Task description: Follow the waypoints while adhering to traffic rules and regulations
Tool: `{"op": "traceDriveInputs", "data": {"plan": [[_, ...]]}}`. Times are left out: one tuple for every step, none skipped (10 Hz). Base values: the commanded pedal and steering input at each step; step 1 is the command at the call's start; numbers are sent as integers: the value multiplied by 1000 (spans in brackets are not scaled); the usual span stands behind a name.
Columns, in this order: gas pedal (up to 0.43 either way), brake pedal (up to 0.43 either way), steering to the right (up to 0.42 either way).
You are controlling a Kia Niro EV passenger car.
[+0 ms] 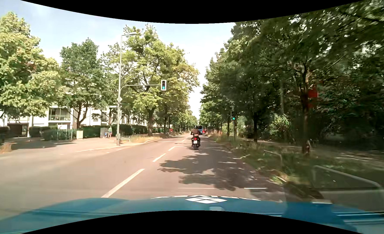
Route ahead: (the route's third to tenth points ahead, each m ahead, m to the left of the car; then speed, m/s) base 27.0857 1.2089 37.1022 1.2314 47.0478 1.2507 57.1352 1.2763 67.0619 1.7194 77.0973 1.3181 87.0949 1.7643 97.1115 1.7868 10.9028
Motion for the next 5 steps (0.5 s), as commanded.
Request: {"op": "traceDriveInputs", "data": {"plan": [[0,128,-3],[0,140,-4],[0,140,-4],[0,140,-4],[0,146,-4]]}}
